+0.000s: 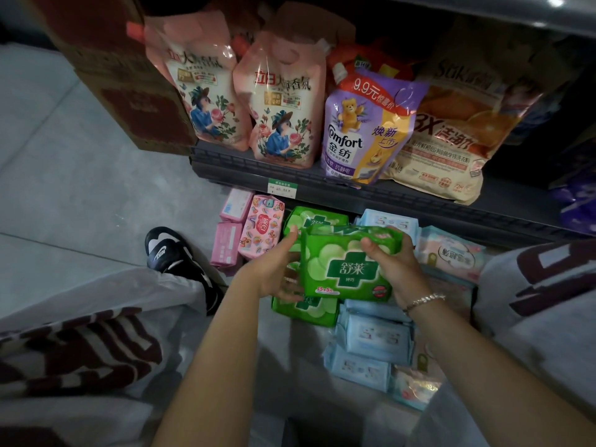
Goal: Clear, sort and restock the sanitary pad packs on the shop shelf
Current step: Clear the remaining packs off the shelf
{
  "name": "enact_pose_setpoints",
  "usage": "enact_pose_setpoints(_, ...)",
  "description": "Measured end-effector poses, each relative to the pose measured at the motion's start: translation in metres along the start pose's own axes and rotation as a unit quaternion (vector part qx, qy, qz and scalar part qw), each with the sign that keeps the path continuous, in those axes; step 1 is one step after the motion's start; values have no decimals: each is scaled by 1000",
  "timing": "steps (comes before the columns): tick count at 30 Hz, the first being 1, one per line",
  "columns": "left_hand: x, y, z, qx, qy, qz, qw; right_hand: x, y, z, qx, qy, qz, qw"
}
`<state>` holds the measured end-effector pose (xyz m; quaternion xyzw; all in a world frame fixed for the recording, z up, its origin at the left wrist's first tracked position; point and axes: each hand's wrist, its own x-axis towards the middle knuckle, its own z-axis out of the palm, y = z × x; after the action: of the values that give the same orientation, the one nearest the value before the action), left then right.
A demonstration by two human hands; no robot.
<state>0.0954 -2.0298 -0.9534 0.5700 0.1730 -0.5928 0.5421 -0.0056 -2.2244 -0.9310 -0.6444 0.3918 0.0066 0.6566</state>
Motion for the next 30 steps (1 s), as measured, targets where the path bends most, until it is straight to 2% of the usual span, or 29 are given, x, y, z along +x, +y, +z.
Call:
enact_pose_setpoints(2, -4, 12, 8, -2, -39, 11, 999, 1, -2, 4, 20, -13, -12, 1000)
enact_pose_setpoints(6, -8, 27, 9, -9, -38, 41, 998, 3, -6, 9, 27, -67, -39, 997)
enact_pose_setpoints(10, 4, 32, -4, -73, 30, 93, 993, 15, -3, 19, -38, -98, -42, 994)
enact_pose_setpoints(13, 22, 33, -15, -103, 85, 152, 979, 31, 1, 25, -35, -117, -7, 993)
enact_pose_setpoints(16, 36, 36, -15, -117, 105, 200, 967, 46, 3, 30, -30, -119, 24, 992)
enact_pose_setpoints(20, 54, 45, -10, -118, 119, 239, 956, 65, 4, 33, -37, -86, 19, 995)
enact_pose_setpoints(26, 71, 44, -5, -57, 153, 261, 951, 78, 12, 37, -91, -53, 8, 994)
enact_pose_setpoints(30, 64, 50, 3, 94, 228, 253, 936, 75, 4, 41, -114, -23, 0, 993)
